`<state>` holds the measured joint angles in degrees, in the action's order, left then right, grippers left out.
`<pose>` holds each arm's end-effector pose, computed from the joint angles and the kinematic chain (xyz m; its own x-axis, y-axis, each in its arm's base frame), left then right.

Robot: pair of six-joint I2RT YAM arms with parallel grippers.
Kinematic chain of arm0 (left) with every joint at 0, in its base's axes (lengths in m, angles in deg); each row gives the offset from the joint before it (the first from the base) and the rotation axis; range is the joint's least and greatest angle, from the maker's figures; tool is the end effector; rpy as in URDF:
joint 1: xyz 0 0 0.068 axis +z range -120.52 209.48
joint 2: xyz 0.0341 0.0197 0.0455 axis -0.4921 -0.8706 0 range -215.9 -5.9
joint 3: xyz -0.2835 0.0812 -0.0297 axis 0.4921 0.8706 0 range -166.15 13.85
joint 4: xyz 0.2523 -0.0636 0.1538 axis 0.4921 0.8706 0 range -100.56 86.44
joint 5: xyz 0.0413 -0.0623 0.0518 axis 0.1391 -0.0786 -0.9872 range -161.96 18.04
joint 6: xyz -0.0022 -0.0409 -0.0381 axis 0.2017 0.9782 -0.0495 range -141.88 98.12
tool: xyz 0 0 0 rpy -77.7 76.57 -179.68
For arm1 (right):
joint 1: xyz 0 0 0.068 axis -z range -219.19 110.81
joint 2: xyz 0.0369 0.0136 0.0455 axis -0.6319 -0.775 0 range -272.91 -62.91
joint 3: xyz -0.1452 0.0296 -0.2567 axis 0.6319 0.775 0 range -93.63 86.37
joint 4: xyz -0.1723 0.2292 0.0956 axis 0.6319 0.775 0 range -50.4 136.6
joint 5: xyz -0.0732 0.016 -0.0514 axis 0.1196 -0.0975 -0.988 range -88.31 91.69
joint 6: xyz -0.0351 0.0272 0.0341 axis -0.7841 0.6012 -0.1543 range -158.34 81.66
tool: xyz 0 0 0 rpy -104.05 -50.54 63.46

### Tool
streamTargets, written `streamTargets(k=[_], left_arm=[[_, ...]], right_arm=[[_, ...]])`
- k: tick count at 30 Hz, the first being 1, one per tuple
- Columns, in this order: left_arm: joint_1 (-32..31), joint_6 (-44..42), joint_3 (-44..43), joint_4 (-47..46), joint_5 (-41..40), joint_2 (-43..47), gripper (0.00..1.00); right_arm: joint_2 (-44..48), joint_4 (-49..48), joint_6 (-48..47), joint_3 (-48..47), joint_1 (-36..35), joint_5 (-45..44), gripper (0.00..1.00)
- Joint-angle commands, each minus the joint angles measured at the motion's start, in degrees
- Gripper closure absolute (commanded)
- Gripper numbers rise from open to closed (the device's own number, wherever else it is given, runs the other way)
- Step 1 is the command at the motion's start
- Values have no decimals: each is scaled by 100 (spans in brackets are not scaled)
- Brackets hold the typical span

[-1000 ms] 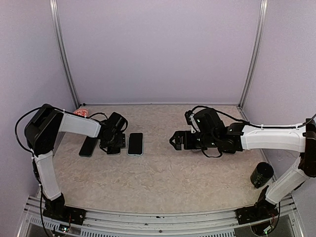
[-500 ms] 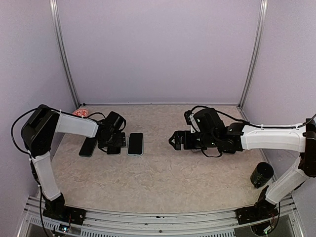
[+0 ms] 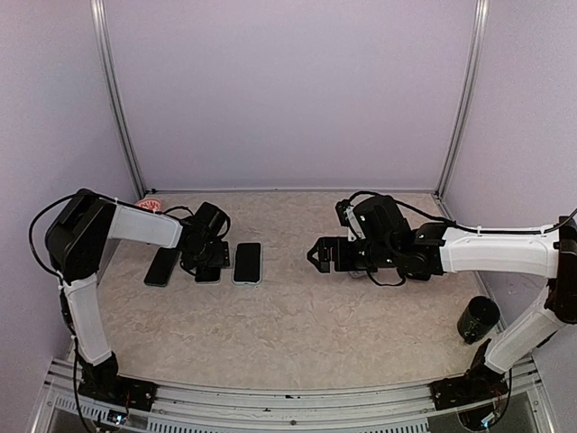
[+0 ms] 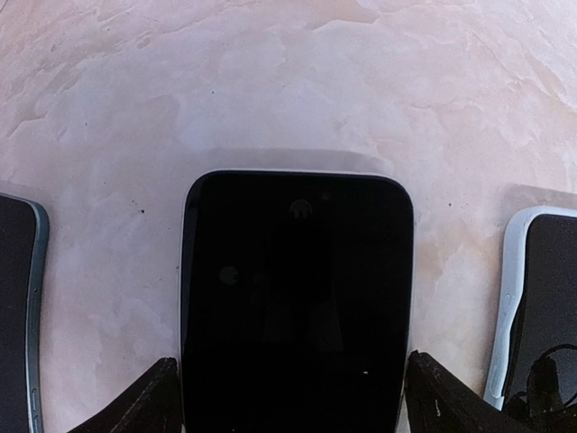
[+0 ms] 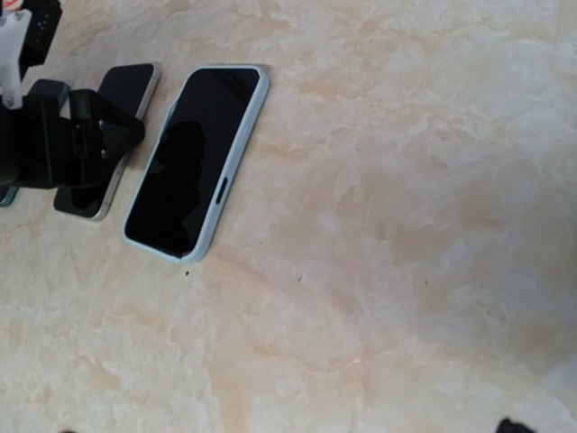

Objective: Put the phone into the phone case
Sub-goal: Pick up the phone from the center of the board.

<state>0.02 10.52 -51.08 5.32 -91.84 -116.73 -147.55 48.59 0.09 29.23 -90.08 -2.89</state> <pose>0.3705 -0.1943 0.1206 -0.8205 -0.1153 -0.5599 -0.1388 0.9903 -0.0004 0.2337 0.2826 0.2538 -0.7494 0.0604 -0.6593 -0.3409 0.8185 0.4625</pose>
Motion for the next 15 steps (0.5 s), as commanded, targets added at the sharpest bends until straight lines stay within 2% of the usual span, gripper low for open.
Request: streamTargets(k=[1,4,10,15], left_arm=[[54,-85,-108,45,85,-200,19],[54,-56,-87,83,19,-216,25],[54,69,-37,165,-144,-195,46],[54,170,-19,171,-191,91,48]], right_arm=[[-39,-82,-3,-46,-65,46,1],[-44,-86,-3,-49,-65,58,1],[-22,-44,-27,-85,-69,20,1],[7,25,-61,-115,-70,-20,1]])
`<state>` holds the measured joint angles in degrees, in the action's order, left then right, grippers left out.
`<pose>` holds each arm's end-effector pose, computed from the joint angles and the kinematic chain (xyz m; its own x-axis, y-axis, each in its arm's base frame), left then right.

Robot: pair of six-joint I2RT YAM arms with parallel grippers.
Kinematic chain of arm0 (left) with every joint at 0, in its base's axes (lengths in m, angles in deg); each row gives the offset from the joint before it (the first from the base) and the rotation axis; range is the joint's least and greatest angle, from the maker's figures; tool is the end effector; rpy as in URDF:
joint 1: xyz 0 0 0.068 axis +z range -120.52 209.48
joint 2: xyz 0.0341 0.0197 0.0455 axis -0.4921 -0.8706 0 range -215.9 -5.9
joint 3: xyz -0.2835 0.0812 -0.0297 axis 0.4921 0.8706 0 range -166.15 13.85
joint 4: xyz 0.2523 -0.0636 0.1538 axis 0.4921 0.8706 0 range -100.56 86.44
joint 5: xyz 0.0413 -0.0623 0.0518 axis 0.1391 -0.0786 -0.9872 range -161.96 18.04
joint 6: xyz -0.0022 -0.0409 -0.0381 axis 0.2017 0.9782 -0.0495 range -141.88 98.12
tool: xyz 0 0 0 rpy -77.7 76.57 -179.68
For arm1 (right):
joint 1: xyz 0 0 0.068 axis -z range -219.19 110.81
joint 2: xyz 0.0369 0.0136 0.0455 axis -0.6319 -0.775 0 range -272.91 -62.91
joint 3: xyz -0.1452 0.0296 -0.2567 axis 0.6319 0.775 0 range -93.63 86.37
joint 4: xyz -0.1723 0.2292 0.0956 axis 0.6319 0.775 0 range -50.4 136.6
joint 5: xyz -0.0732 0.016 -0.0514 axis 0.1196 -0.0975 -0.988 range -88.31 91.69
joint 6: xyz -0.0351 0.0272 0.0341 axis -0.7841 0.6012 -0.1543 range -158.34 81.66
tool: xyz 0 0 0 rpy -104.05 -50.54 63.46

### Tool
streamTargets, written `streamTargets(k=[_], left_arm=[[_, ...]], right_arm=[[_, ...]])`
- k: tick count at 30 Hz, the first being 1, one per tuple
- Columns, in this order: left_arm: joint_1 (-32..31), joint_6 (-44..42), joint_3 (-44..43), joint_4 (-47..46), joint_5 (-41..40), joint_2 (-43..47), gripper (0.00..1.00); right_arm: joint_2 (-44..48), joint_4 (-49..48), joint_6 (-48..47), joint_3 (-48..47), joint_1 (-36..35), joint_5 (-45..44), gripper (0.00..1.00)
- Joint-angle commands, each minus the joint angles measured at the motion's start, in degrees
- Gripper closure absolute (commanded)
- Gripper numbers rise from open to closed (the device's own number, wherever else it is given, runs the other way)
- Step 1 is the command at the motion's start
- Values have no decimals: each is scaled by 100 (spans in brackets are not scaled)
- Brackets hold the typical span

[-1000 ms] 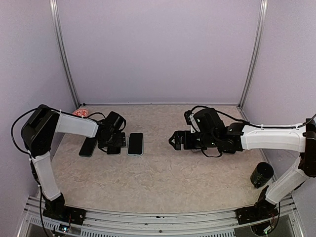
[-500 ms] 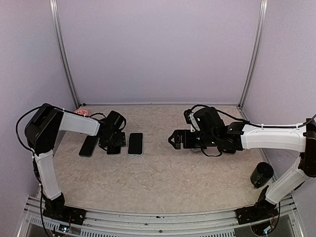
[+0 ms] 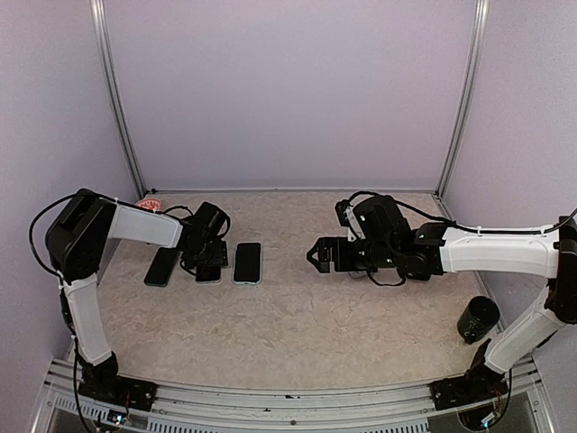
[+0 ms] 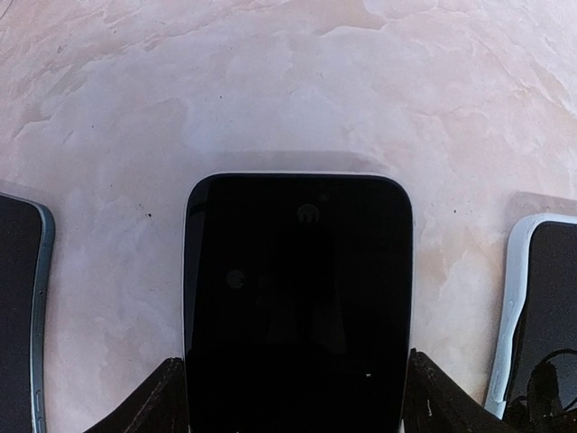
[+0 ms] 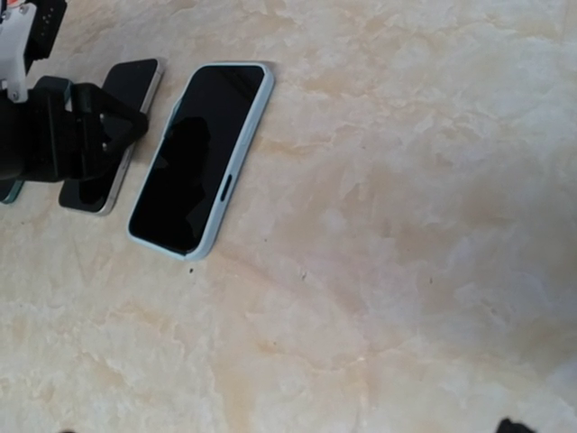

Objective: Put the phone into the phone case
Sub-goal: Pick up the phone from the center of the board.

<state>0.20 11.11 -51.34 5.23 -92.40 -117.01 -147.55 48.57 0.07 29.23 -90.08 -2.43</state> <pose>0.3725 -0.1935 0.1201 -0.8151 -0.1279 -0.5650 -0.1549 0.9879 -0.0002 0.2335 0.2828 0.2538 -0.7520 0.0575 -0.6567 -0.3448 0.8148 0.4661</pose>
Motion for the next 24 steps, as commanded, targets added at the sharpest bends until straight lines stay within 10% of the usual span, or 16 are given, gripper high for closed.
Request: streamTargets(k=[1,24], left_arm=[[36,131,6,194,-135,183,48],[-1205,591,-977,514,194,859,48]], right_arm=[[9,30,-62,-121,-72,-75,1],[560,368,-135,68,20,-586,1]])
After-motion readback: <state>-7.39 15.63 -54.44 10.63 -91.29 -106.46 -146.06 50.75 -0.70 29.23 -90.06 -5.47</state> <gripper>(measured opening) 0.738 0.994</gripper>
